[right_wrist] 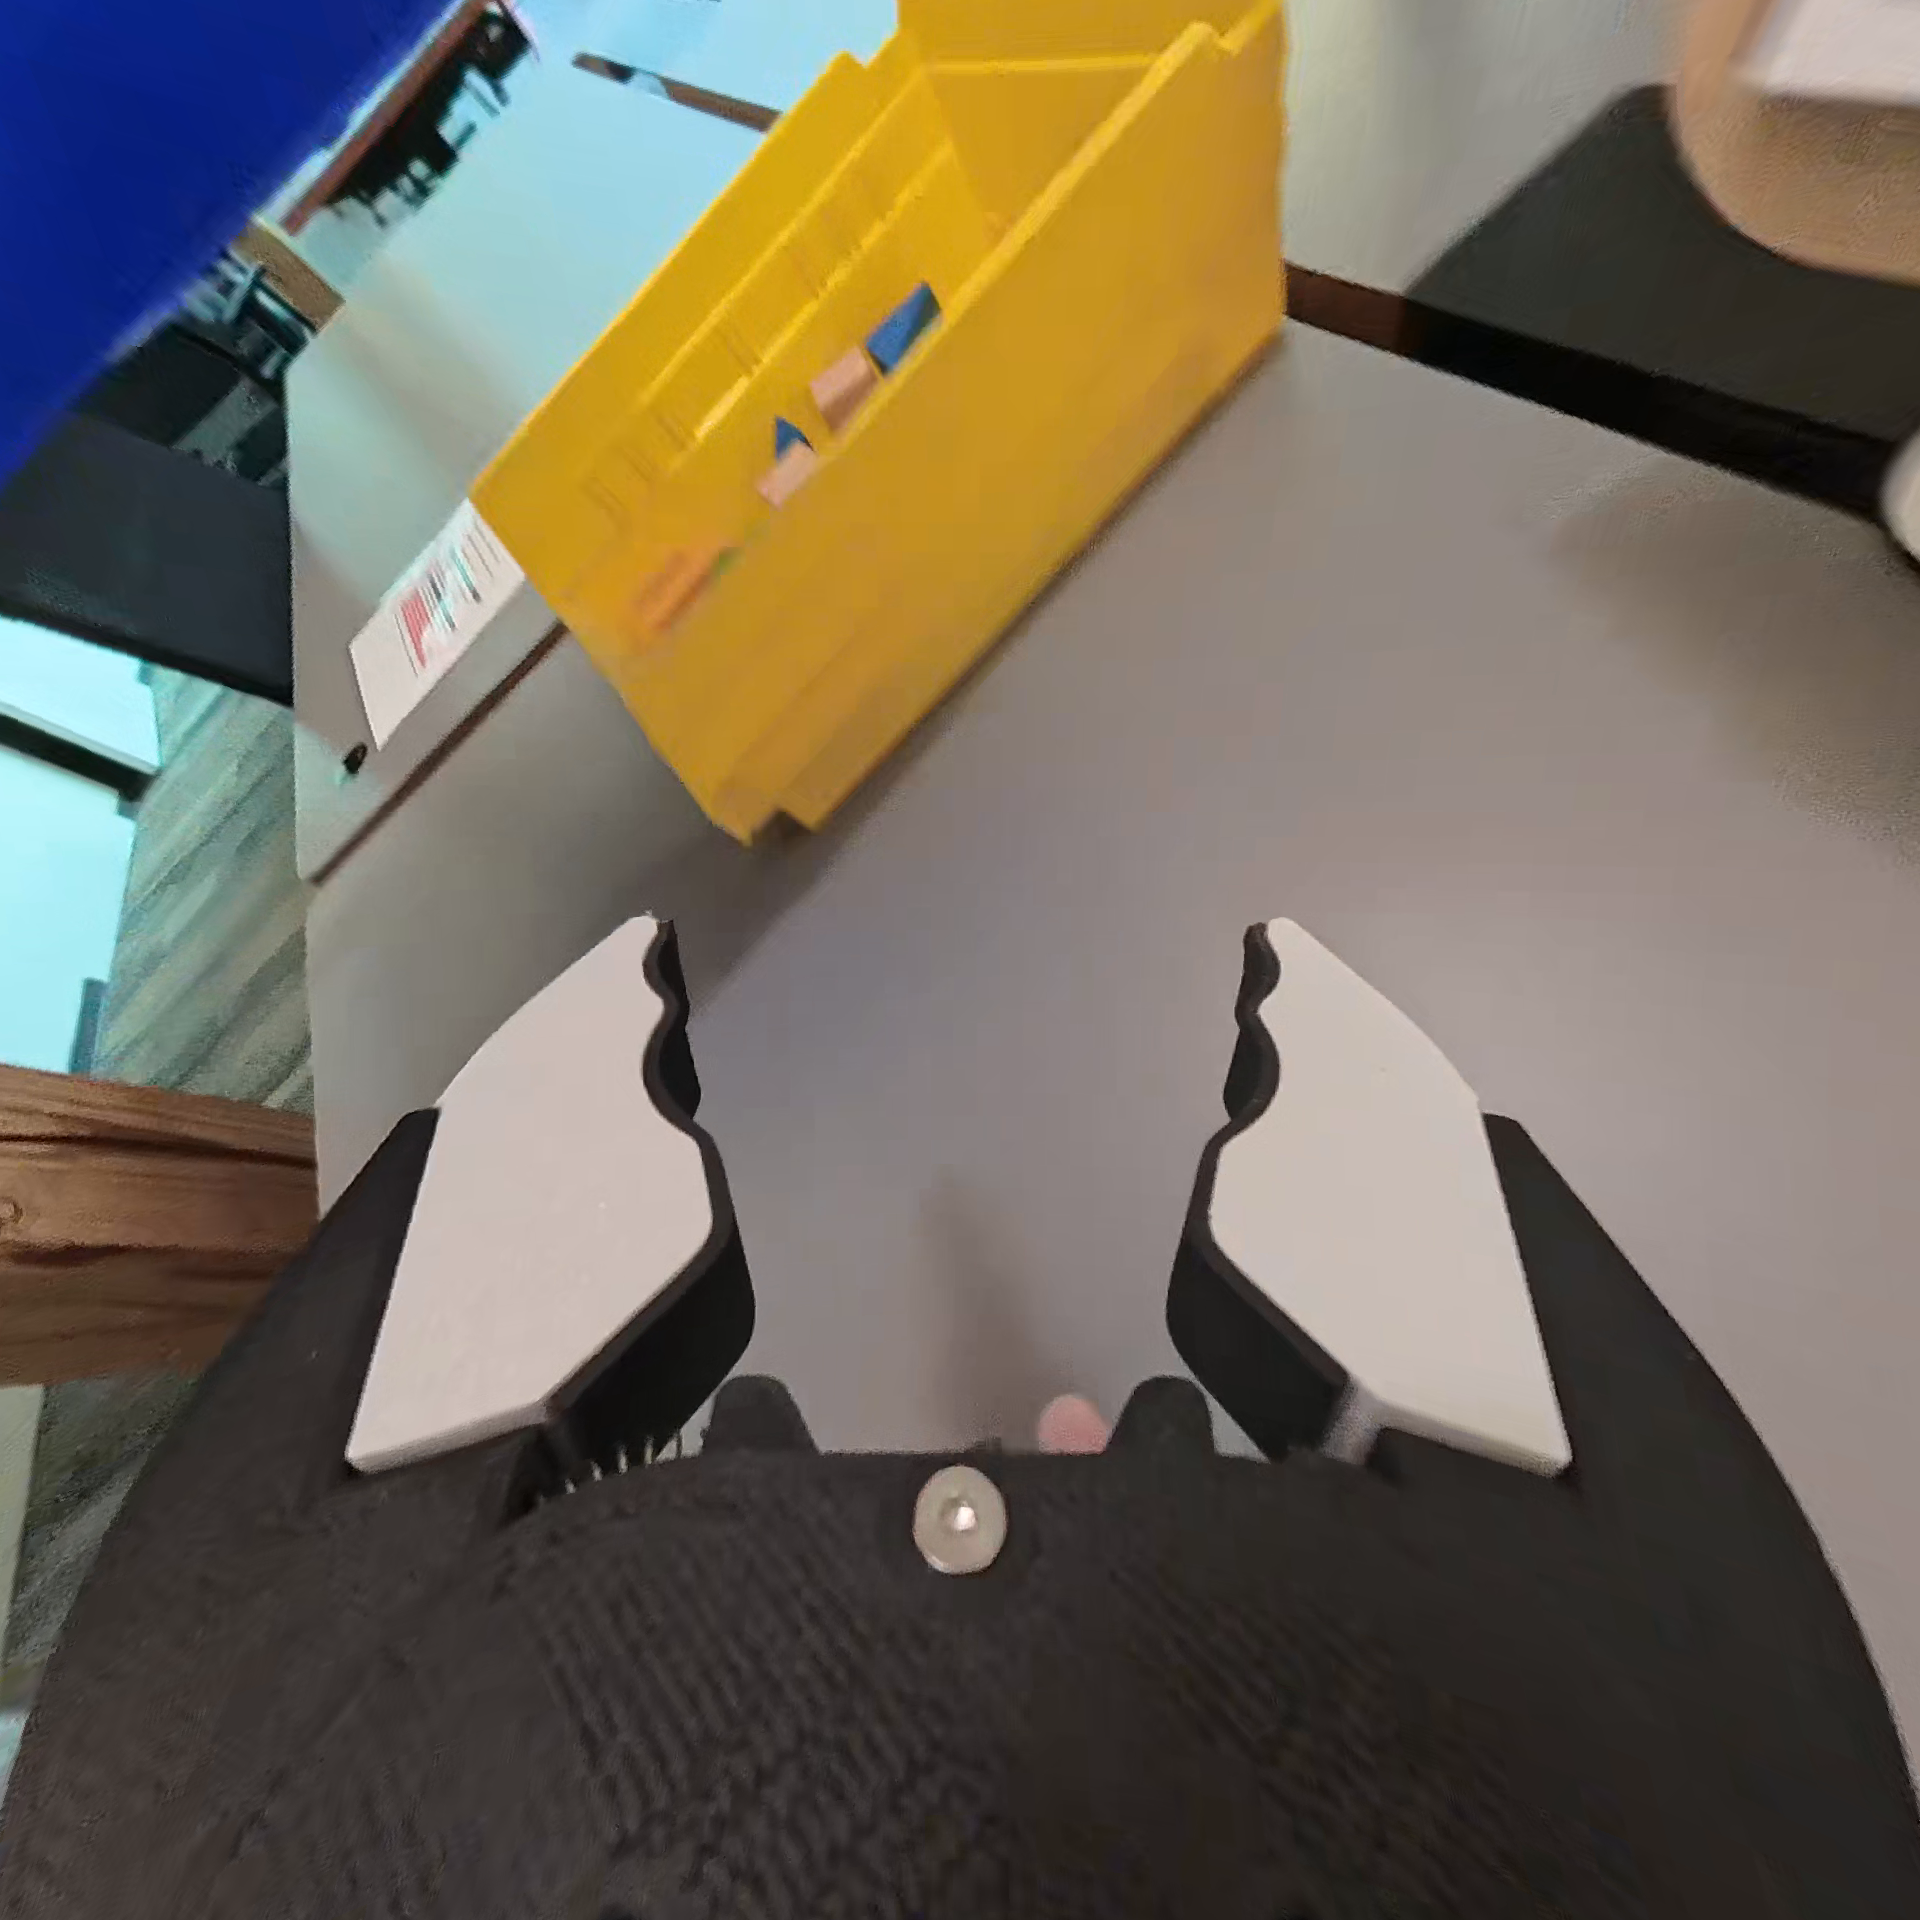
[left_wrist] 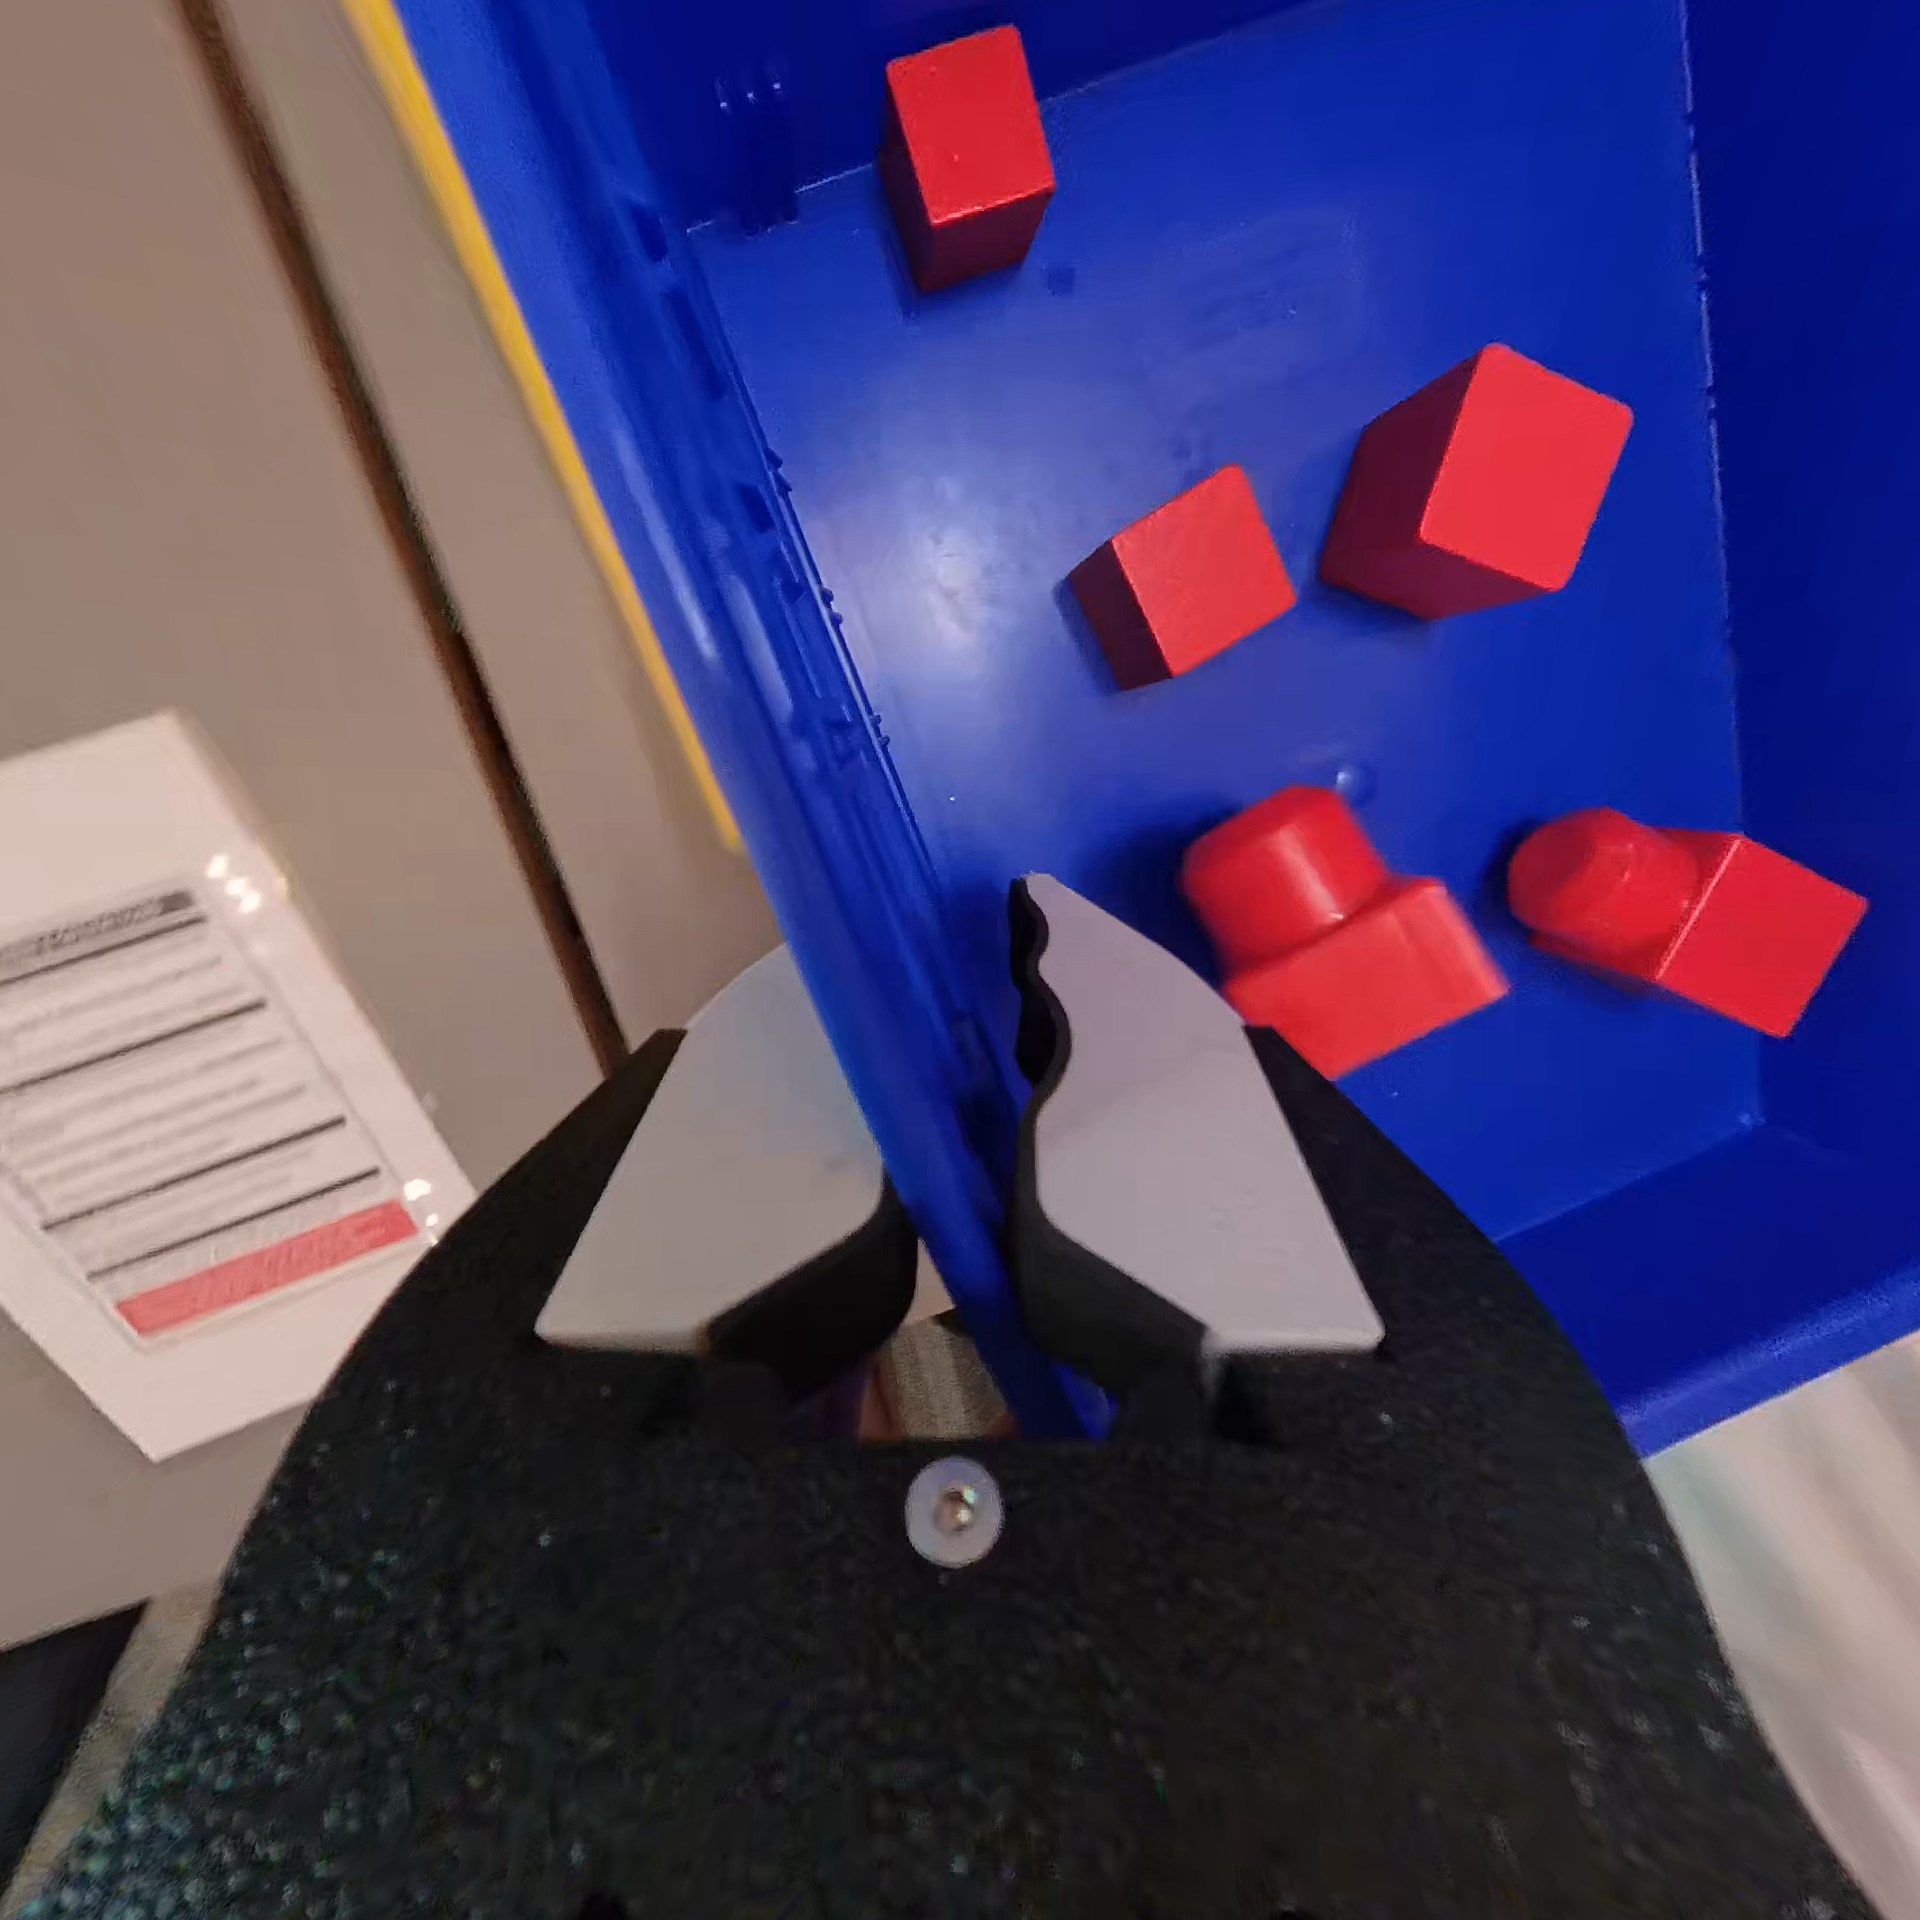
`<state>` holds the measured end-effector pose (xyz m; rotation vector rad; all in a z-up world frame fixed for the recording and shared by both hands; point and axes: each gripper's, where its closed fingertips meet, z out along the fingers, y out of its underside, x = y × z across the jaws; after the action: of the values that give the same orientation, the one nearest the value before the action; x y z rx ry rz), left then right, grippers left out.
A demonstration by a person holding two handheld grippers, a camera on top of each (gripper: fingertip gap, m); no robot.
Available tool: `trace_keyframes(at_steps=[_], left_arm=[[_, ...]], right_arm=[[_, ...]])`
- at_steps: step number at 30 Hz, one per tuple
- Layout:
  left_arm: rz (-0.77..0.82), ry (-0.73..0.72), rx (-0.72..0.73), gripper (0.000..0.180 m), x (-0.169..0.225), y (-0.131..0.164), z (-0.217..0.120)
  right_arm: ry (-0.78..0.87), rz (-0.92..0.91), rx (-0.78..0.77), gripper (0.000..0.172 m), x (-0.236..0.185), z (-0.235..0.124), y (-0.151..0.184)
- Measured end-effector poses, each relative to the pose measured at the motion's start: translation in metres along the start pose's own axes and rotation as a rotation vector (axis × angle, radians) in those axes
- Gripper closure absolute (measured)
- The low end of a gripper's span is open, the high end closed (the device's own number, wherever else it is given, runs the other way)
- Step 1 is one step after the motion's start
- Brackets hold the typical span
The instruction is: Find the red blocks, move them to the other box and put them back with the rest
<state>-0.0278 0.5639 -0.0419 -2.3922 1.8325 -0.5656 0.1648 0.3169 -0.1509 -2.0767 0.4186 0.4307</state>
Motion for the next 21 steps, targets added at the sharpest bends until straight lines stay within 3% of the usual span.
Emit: trace_keyframes(at_steps=[4,9,14,21], left_arm=[[-0.13,-0.02,0.037,0.165,-0.058,0.028,-0.014],[-0.23,-0.05,0.044,0.165,-0.108,0.058,-0.018],[-0.281,-0.068,0.022,0.165,-0.141,0.081,-0.01],[-0.292,-0.064,0.029,0.164,-0.156,0.087,0.005]], right_arm=[[0.009,0.034,-0.002,0.069,-0.02,0.078,-0.047],[0.104,0.065,-0.072,0.071,-0.013,0.152,-0.072],[0.114,0.152,-0.115,0.09,-0.013,0.189,-0.076],[0.199,0.198,-0.196,0.1,0.004,0.212,-0.058]])
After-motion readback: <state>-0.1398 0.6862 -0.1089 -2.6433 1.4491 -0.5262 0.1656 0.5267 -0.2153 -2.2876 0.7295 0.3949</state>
